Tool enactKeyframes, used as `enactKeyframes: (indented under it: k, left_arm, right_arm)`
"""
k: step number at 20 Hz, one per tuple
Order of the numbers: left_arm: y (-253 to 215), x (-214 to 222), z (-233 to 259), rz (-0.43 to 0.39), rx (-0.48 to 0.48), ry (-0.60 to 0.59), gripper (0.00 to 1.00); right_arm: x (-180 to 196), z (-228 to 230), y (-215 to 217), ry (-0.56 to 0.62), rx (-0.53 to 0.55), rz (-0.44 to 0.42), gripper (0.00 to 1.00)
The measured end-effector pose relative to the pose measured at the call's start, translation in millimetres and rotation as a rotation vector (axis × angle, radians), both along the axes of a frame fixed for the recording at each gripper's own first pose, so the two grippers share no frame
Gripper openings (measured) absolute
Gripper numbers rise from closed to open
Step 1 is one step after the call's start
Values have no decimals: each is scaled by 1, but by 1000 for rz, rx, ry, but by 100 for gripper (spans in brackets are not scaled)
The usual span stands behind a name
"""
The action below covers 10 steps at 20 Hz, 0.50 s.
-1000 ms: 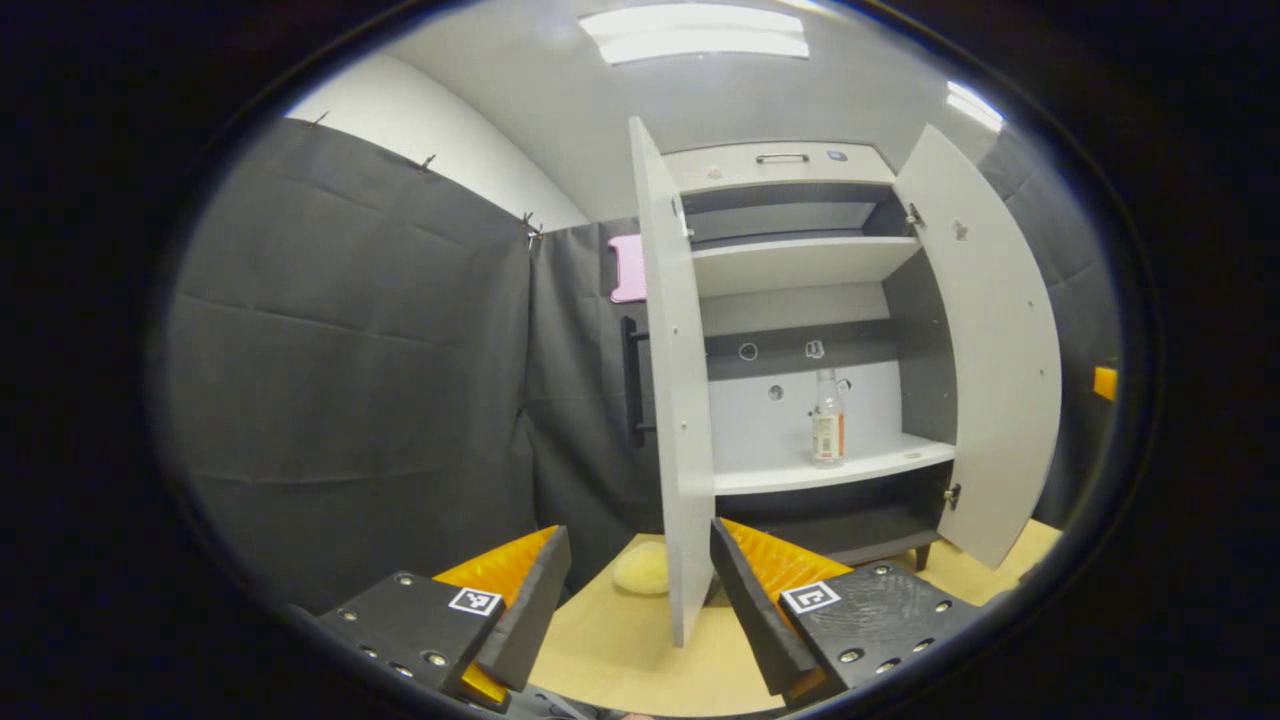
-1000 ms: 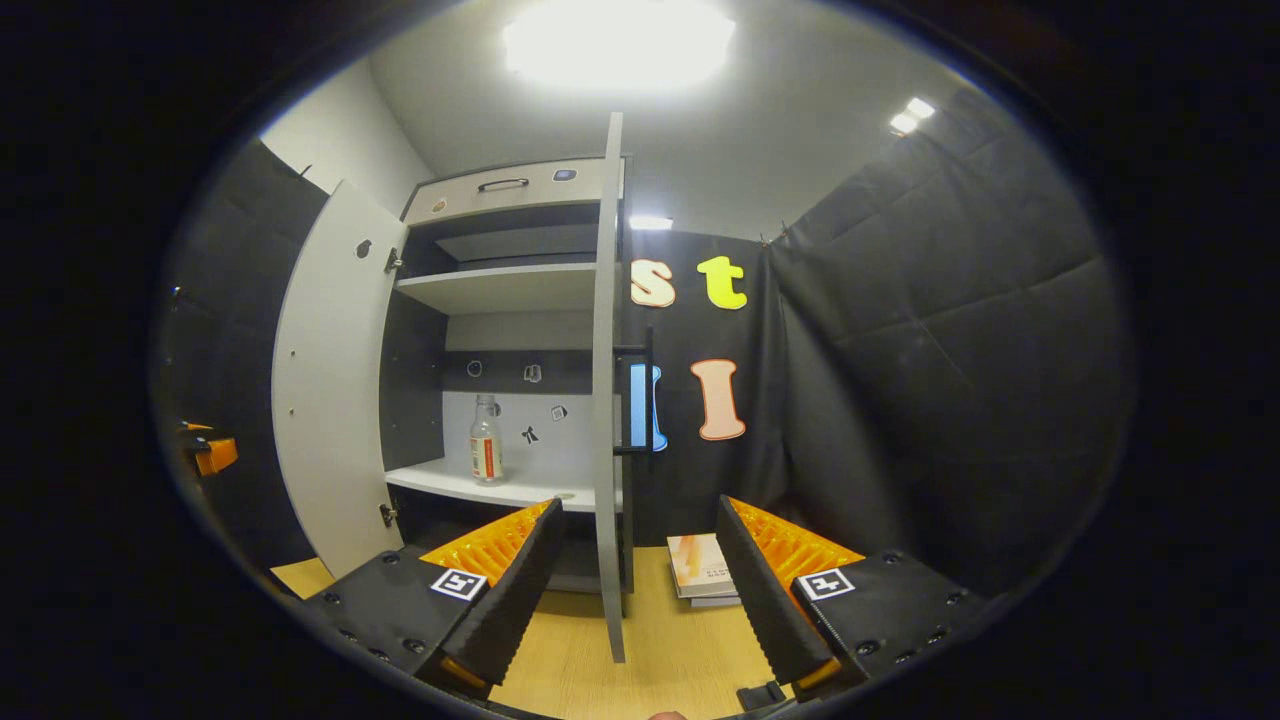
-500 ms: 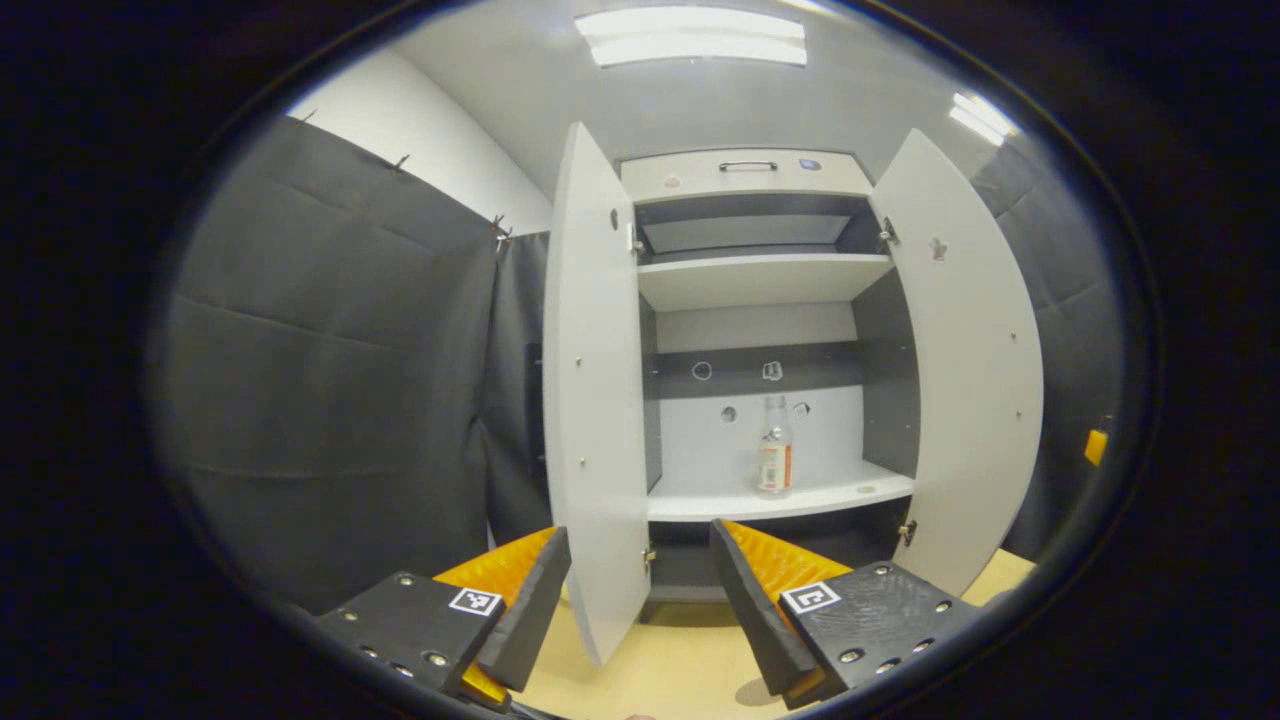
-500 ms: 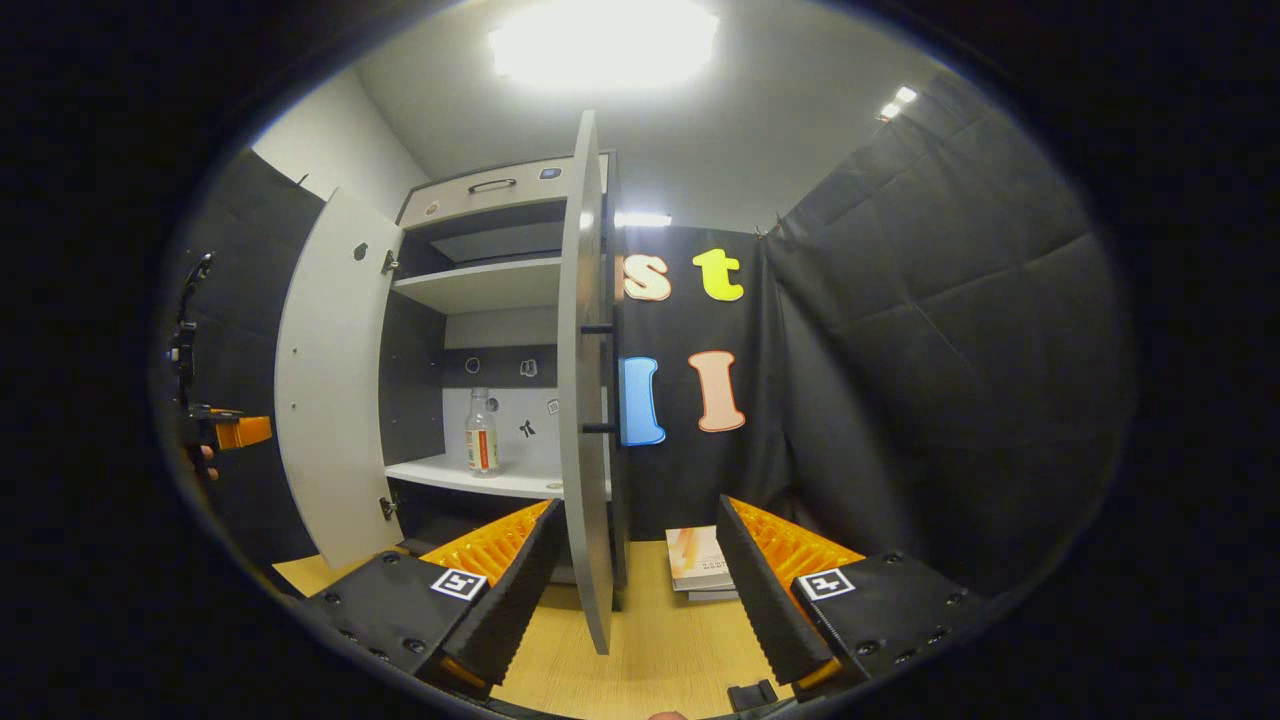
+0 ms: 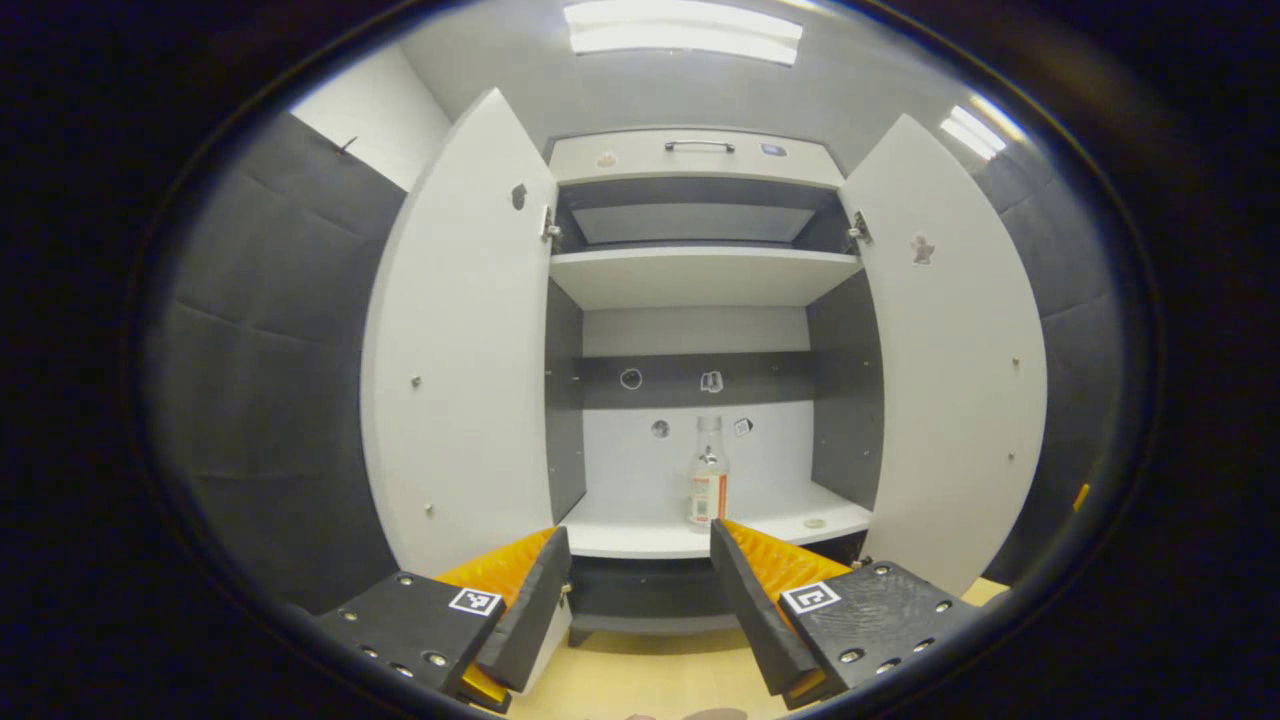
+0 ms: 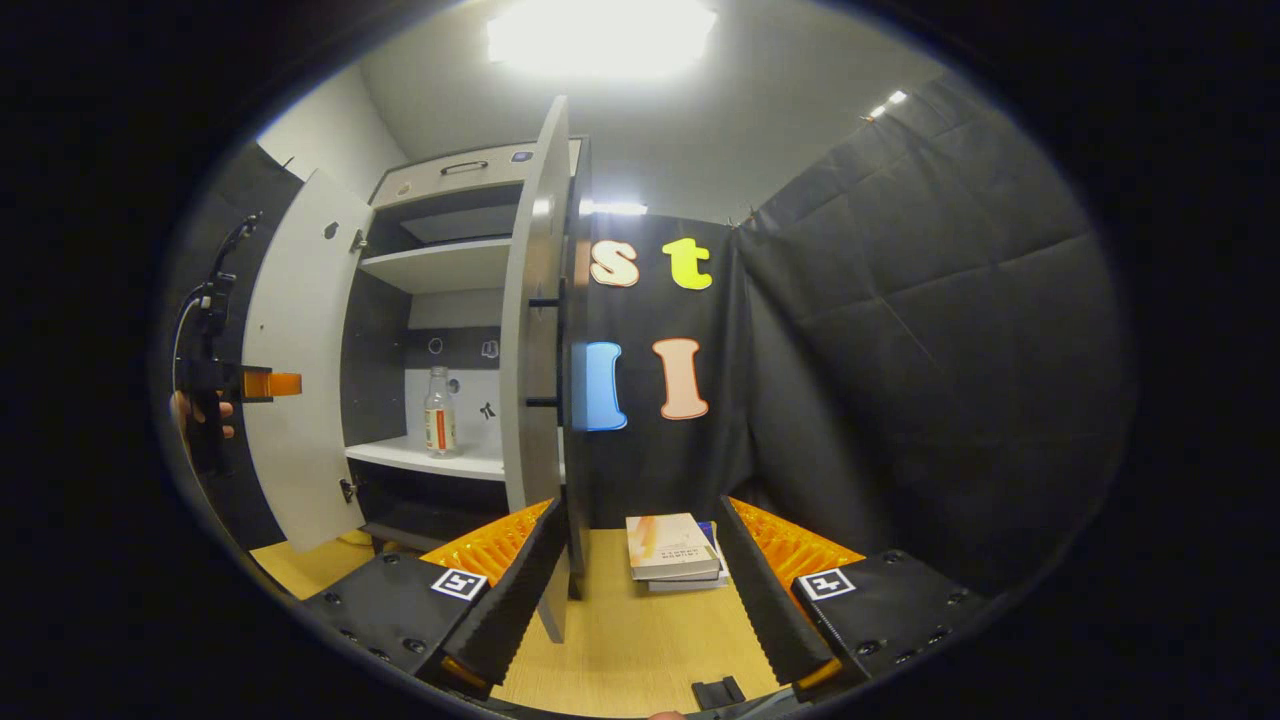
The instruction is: Grasp the bottle in the cabinet with the left hand and place it on the coaster, then close the right door with the right hand and the left door with the left hand.
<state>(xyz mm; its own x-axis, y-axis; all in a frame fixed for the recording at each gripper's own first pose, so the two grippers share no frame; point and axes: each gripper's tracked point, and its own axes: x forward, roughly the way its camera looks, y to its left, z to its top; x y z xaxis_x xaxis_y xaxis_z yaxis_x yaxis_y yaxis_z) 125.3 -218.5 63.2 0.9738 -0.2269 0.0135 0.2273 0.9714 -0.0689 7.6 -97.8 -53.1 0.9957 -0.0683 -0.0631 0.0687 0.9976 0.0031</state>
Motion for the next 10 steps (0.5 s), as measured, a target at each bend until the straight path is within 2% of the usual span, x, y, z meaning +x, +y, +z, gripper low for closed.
enactKeyframes:
  k: [10]
  left_arm:
    - [-40,104,15,-86,-36,2,86]
  right_arm:
    - [18,1,-20,-2,-20,-153,97]
